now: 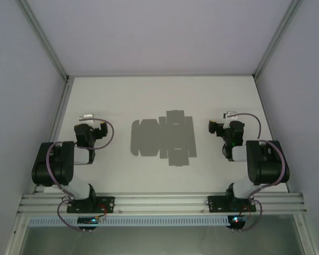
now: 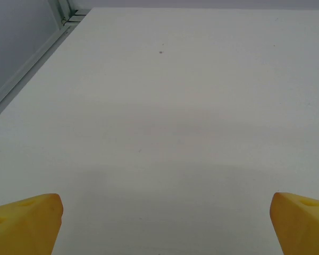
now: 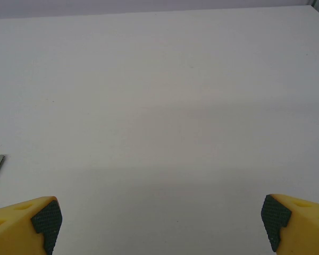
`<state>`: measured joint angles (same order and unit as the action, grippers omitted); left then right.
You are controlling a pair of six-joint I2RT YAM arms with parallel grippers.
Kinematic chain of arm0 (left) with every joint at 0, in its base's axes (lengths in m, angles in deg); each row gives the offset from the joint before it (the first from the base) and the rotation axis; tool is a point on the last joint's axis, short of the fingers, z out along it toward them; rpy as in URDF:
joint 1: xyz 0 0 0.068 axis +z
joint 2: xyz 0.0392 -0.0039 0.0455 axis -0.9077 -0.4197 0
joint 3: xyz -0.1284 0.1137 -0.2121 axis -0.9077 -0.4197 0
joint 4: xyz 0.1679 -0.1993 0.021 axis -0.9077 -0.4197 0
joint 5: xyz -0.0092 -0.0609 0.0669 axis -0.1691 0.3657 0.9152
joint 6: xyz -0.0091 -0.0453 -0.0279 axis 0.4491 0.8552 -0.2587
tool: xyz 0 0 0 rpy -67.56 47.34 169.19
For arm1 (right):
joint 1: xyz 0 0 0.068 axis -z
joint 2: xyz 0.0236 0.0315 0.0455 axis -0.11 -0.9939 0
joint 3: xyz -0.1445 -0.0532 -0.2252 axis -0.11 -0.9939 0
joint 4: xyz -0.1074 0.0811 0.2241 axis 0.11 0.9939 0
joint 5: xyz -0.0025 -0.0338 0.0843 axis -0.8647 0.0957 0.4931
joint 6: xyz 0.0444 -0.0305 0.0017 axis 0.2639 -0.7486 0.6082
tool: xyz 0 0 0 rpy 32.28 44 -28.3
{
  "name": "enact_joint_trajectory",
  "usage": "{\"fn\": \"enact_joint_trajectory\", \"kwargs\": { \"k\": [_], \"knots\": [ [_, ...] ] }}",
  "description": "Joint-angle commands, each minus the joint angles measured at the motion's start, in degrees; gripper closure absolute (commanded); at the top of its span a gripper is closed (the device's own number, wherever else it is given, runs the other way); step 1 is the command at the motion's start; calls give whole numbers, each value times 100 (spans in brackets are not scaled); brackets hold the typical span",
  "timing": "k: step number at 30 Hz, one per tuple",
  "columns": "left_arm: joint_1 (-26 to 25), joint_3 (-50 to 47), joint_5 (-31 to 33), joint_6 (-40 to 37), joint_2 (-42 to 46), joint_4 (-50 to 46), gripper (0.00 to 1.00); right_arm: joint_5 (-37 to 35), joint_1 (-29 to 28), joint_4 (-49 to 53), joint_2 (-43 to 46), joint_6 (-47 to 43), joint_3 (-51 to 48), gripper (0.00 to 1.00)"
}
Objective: Assemble paper box
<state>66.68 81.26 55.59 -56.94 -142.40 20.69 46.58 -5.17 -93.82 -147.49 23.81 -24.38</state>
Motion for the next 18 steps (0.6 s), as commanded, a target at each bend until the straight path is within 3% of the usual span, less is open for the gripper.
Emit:
{"fn": "enact_joint_trajectory", "kwargs": {
  "k": [1, 18],
  "knots": [
    [-10, 132, -65, -20, 68, 159, 1, -9, 0, 29, 9, 53, 80, 1],
    [-18, 142, -64, -24, 70, 150, 1, 130, 13, 84, 9, 60, 92, 1]
  ]
}}
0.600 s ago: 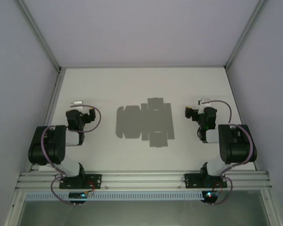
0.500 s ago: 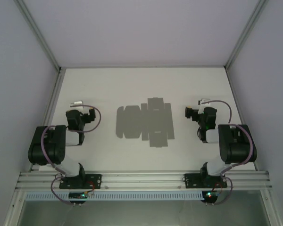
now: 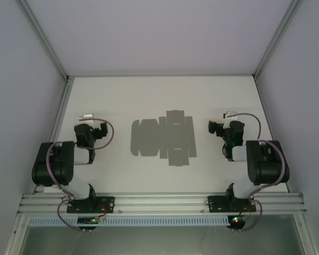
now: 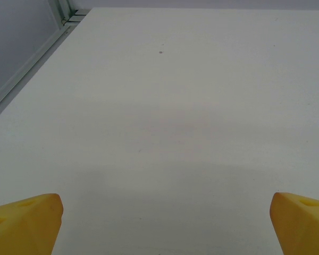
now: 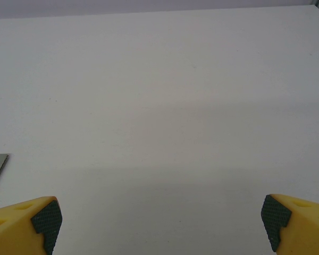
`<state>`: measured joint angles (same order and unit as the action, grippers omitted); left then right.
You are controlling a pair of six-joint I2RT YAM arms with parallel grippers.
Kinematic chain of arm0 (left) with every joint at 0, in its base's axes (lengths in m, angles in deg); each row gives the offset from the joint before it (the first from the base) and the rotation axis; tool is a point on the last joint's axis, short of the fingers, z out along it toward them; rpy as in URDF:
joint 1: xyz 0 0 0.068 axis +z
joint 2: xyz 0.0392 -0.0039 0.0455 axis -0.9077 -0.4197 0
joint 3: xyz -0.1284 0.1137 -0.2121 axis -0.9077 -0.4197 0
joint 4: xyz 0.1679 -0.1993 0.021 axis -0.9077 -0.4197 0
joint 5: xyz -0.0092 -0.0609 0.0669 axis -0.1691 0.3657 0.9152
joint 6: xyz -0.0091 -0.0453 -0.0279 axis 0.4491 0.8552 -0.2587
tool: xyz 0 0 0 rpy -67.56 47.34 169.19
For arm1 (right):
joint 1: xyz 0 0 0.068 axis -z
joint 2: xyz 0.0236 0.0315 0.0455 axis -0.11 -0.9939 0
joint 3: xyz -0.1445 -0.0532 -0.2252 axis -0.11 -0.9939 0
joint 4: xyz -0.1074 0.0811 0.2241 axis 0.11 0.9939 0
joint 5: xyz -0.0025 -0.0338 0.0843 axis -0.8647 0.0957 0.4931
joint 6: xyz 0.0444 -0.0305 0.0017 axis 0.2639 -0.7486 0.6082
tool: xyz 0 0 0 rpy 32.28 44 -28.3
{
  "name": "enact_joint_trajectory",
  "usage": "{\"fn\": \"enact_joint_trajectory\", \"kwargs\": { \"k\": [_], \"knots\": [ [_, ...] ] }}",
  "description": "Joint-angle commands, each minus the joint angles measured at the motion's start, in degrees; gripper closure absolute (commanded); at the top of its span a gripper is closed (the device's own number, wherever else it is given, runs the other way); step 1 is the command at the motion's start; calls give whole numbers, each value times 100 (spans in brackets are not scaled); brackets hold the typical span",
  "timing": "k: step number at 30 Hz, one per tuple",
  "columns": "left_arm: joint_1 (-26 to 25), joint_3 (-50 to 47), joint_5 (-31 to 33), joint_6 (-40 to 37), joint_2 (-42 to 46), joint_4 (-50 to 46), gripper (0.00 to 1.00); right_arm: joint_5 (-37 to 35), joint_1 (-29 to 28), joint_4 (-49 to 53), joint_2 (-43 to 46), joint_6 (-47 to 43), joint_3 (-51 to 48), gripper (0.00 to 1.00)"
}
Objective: Assemble paper box
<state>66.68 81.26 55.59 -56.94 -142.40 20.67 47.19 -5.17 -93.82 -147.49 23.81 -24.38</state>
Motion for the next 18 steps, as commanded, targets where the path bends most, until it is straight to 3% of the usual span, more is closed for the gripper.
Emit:
{"fn": "enact_joint_trajectory", "kwargs": {
  "k": [1, 9, 11, 14, 18],
  "knots": [
    [-14, 141, -74, -24, 73, 155, 1, 67, 8, 88, 9, 63, 93, 1],
    [-10, 196, -50, 2, 157, 36, 1, 9, 60, -593, 27, 131, -255, 1],
    [-16, 342, -41, -3, 438, -446, 1, 43, 76, -642, 125, 150, -317, 1],
    [-16, 734, 21, 15, 1061, -1611, 1, -228, 69, -36, 516, 158, -163, 1],
    [-32, 1202, -269, 897, 1780, -2950, 1, -886, -160, 1799, 1205, 98, 528, 1]
  ]
}}
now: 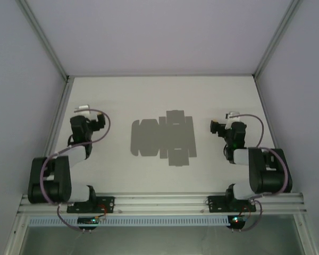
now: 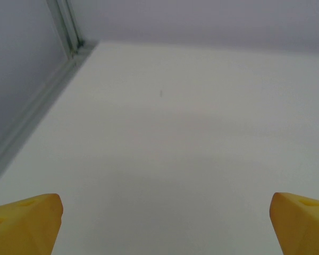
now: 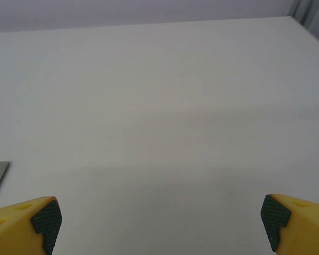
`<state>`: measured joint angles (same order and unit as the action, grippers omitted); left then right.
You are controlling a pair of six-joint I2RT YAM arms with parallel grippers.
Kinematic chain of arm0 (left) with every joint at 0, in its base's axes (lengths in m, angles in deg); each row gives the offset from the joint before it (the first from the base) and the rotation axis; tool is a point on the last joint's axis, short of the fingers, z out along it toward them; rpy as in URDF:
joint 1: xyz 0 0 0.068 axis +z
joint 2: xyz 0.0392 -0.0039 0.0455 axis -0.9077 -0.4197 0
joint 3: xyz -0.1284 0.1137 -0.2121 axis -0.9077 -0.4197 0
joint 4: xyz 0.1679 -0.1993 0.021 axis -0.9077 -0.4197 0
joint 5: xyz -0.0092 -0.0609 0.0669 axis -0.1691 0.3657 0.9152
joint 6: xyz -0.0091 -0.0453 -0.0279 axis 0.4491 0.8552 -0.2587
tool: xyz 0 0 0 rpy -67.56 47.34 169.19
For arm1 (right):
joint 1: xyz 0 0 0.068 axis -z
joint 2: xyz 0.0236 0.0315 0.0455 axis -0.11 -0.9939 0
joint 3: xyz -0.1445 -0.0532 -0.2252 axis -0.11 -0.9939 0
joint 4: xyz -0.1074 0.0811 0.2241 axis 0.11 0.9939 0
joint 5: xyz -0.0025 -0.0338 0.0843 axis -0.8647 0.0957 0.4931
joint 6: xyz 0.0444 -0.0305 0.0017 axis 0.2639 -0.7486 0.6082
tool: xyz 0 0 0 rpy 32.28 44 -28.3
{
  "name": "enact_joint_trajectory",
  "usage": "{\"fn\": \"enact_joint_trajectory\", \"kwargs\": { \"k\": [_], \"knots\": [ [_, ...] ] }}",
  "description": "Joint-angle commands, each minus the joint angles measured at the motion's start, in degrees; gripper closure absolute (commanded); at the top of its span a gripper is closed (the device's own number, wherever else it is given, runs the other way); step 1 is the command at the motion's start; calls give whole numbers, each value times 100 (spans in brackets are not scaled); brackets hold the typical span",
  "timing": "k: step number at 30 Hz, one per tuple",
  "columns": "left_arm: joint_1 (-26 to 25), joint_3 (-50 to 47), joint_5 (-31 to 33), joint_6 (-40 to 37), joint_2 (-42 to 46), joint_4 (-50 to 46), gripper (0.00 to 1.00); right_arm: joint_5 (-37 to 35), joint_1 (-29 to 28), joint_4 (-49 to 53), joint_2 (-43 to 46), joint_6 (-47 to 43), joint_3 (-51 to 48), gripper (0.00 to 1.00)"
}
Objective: Assemble paper box
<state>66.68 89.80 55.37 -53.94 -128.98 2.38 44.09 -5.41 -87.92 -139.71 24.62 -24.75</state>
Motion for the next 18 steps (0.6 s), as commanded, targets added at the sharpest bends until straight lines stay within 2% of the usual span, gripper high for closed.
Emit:
{"fn": "enact_joint_trajectory", "kwargs": {
  "k": [1, 3, 6, 10, 14, 18],
  "knots": [
    [-55, 453, -335, 888, 551, -1459, 1, -799, -201, 1696, 506, 164, 787, 1],
    [-138, 663, -655, 1420, 707, -2172, 1, -860, -270, 2444, 670, 535, 1182, 1],
    [-376, 873, -1031, 2021, 792, -2965, 1, -439, -475, 3487, 892, 1149, 1639, 2],
    [-881, 1069, -1829, 2351, 548, -3525, 1, -38, -1195, 5143, 808, 1416, 2394, 11],
    [-1368, 1464, -2291, 2569, -44, -4260, 1, 646, -1761, 6120, 234, 1841, 3010, 37],
    [-1655, 1572, -3110, 2773, -621, -4114, 0, 1204, -2041, 6234, -587, 2049, 3308, 65]
  ]
}}
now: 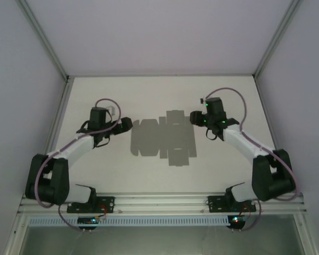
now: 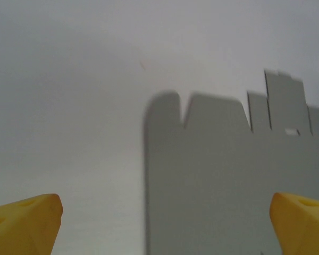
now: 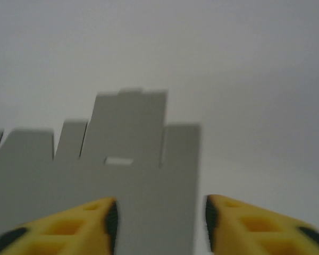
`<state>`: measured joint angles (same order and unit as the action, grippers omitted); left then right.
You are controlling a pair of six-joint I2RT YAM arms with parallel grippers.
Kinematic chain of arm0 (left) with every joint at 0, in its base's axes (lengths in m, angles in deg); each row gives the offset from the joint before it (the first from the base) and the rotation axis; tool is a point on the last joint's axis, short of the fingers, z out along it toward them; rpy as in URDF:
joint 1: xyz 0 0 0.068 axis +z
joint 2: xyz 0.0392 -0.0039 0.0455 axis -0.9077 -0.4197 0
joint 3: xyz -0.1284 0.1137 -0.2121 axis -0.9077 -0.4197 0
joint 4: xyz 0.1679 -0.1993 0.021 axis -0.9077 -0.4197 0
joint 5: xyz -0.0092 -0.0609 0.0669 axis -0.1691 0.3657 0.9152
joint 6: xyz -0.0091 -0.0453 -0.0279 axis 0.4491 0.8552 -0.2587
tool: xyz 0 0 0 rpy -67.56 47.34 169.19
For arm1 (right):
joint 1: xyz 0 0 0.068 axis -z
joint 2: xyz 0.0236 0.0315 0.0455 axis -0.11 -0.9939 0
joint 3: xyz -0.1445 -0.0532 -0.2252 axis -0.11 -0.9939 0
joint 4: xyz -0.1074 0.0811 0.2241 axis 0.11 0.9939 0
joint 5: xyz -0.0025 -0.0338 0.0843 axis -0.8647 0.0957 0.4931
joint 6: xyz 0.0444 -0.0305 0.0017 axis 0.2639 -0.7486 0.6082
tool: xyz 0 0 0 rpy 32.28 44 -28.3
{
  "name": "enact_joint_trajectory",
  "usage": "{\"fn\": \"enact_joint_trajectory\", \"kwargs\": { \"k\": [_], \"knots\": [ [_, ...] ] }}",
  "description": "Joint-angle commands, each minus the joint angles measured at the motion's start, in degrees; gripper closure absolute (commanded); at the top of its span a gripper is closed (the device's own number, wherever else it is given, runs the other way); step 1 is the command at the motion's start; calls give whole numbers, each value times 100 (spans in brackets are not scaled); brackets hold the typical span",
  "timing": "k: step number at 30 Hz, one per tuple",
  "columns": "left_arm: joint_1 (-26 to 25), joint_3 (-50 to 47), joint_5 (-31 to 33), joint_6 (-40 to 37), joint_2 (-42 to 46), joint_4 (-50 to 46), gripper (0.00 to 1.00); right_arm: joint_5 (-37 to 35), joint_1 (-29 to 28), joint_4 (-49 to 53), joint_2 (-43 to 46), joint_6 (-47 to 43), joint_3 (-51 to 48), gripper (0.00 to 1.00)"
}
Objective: Assemble paper box
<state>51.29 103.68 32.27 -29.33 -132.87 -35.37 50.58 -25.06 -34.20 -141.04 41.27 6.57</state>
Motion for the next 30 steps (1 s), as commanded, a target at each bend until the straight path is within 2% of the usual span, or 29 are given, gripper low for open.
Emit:
{"fn": "enact_joint_trajectory", "kwargs": {
  "k": [1, 4, 6, 8, 13, 22, 30],
  "knots": [
    [-147, 239, -845, 314, -338, -364, 0, 678, -81, 858, -654, 438, 231, 69],
    [-183, 322, -894, 332, -605, -363, 1, 687, -90, 668, -1147, 398, 354, 76],
    [-192, 386, -897, 310, -762, -387, 0, 784, -93, 777, -1518, 528, 451, 85],
    [-204, 496, -864, 248, -870, -496, 0, 688, -30, 795, -1790, 677, 456, 89],
    [-211, 577, -1055, 182, -1060, -432, 0, 36, 31, 1145, -2218, 917, 400, 93],
    [-209, 580, -1896, 436, -1625, 20, 0, 202, 51, 1002, -2360, 1076, 91, 96],
    [-211, 557, -3106, 883, -2014, 1005, 1, 253, 38, 1002, -2413, 1002, 75, 97]
  ]
}}
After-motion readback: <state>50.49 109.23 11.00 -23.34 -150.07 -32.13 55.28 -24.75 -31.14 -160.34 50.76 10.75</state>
